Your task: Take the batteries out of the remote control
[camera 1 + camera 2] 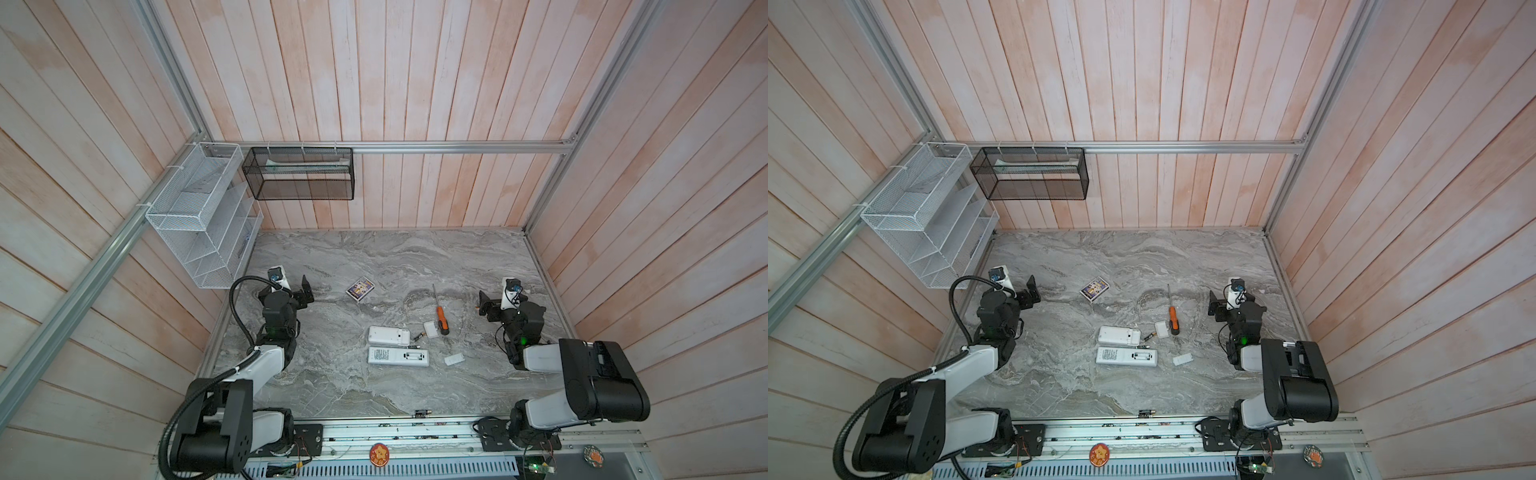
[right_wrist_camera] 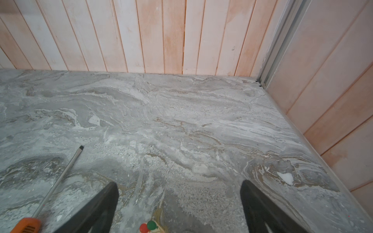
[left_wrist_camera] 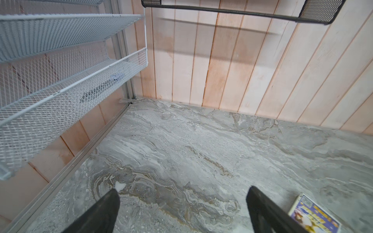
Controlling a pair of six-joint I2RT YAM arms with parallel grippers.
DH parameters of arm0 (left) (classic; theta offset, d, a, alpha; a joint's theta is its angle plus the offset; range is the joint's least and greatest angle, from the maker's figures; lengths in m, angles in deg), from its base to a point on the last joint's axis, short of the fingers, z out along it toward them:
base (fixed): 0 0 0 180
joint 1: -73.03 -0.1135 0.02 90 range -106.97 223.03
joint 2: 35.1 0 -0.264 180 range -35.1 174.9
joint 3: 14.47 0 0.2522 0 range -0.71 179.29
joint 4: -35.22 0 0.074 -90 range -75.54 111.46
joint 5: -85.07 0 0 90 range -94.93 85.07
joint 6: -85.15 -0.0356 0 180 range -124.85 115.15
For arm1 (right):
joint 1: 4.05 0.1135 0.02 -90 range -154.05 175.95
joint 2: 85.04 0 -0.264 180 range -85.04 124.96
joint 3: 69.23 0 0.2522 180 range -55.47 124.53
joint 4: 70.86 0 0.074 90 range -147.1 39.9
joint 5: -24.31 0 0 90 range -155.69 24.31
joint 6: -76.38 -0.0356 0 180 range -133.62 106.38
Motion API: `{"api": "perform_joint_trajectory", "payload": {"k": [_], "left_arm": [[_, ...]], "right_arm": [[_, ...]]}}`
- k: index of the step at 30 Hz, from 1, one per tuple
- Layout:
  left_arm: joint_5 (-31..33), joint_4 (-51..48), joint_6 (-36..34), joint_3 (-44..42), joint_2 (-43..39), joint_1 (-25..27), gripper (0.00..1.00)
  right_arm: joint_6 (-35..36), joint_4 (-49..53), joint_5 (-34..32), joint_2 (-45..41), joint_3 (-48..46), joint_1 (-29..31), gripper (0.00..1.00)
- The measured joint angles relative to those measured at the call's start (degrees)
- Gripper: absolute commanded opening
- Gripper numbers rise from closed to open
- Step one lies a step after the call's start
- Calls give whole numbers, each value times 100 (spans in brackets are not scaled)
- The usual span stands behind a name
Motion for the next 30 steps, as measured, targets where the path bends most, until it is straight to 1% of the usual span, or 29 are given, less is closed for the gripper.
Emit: {"api": "perform_joint_trajectory", "payload": {"k": [3, 7, 13, 17, 18, 22, 30], "left_arm": [[-50, 92, -151, 2, 442, -31, 100], [-177, 634, -256, -188, 645, -46, 100], [-463, 1668, -378, -776, 852, -59, 100], [-651, 2142, -442, -866, 1237, -74, 100], [-708, 2138, -437, -861, 1270, -101, 100], [-881, 2188, -396, -841, 1276, -297, 100], [-999, 2256, -387, -837, 1276, -319, 100]], "right_arm": [[-31, -658, -59, 81, -380, -2, 94], [-35, -966, -107, 136, -468, -2, 94], [-52, -903, -168, 153, -190, -2, 94], [-85, -896, -188, 155, -116, -17, 96], [-98, -879, -188, 155, -116, -31, 98], [-142, -796, -188, 155, -116, -61, 98], [-164, -737, -188, 155, -116, -66, 98]]}}
